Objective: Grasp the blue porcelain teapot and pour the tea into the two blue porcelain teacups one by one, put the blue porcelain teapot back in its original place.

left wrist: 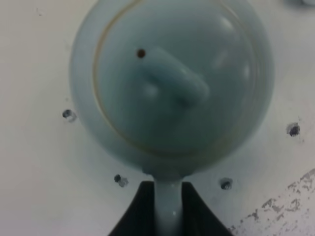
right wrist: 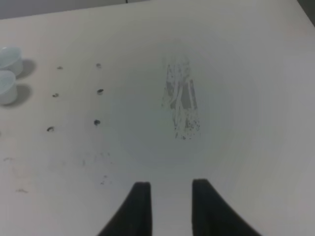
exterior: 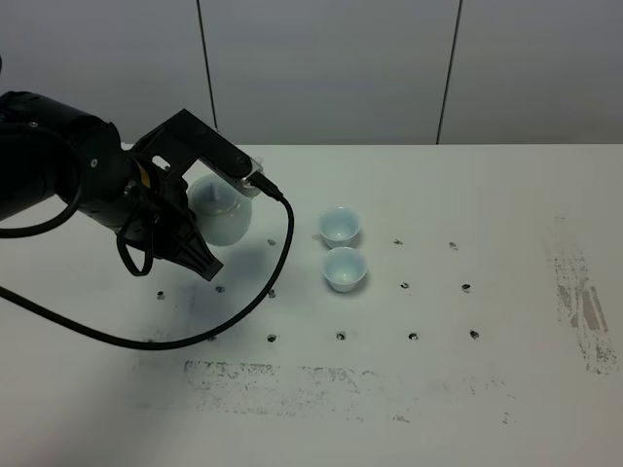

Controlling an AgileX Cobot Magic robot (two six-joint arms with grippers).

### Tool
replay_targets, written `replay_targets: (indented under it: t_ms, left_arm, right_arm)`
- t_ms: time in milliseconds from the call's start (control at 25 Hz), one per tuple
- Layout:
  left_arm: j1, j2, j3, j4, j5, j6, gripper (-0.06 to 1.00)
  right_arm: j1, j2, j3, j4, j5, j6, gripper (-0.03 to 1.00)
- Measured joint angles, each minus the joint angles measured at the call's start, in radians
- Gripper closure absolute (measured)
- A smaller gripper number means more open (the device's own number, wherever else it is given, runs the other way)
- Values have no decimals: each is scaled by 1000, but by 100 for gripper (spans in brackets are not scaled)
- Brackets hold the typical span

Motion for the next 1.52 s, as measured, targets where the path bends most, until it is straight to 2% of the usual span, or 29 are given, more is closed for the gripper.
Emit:
replay_targets:
  t_ms: [80,360,640,1120,1320,1520]
  left_arm:
    - [0,13,-34,1,25,37,82]
    - [0,151,-239,1,213,174,82]
    - [0,234,-358,-12,254,388,82]
    - [0,497,-777,-14,466,650,82]
    - [0,536,-791,11,447,718,82]
    - [-8,536,-793,89,369,729,82]
  right_arm:
    - [0,0,0,0,0,0,75]
    - [0,0,0,0,0,0,75]
    - [0,0,0,0,0,0,75]
    - [0,0,0,0,0,0,75]
    - [0,0,0,0,0,0,75]
    - [0,0,0,0,0,0,75]
